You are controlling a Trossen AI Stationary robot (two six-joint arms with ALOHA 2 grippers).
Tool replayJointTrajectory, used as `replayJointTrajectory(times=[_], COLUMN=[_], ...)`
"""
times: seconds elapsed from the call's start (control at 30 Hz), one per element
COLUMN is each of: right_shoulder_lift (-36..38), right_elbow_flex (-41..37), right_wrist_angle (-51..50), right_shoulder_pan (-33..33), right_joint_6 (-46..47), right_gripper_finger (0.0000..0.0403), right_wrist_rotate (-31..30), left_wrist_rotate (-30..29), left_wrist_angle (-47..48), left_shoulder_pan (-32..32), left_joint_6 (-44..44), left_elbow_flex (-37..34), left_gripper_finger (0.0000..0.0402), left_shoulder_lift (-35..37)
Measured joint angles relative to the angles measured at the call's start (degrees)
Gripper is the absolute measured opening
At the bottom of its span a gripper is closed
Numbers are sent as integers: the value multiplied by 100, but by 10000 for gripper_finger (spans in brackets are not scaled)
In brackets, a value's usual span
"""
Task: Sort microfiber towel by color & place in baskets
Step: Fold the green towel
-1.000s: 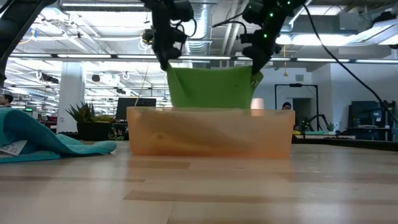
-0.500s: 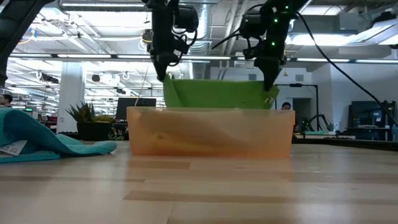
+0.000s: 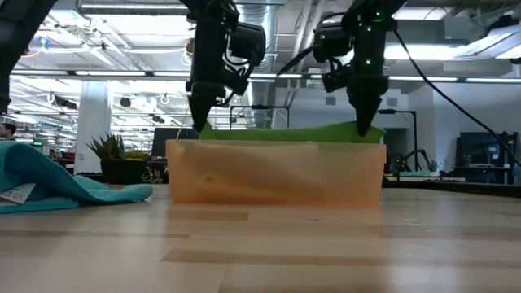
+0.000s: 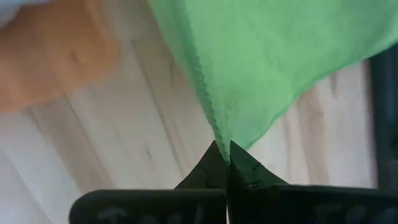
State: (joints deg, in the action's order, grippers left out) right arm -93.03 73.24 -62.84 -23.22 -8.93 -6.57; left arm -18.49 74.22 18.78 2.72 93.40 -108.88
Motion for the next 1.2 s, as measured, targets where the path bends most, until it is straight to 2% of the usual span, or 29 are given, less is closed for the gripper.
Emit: replayJointTrajectory(times=[0.23,0.47,0.6,0.73,0.9,1.2], right_shoulder_lift=[1,1,1,1,1,1], right_elbow_flex=[-409,-410,-410,-407,-407,-407], right_wrist_angle=[236,830,1080,886,353,187], right_shoulder_pan=[55,-327,-590,-705,-590,-65], right_joint_6=[-2,-189,-199,-199,-200,-203], right_gripper_finger=[6,6,6,6,8,8], right_wrist_rotate=[51,-39,-55,-61,68,535], left_wrist_rotate=[273,218,382,721,1395,1623], left_wrist_angle=[-552,-1317,-1382,-1236,-1239,-1029], left_shoulder_pan=[-119,205,487,597,440,112], left_joint_6=[140,105,-16,-16,-125,-223], left_elbow_flex=[-329,-386,-386,-386,-474,-909], left_gripper_finger=[0,0,0,0,0,0], left_shoulder_lift=[0,0,0,0,2,2])
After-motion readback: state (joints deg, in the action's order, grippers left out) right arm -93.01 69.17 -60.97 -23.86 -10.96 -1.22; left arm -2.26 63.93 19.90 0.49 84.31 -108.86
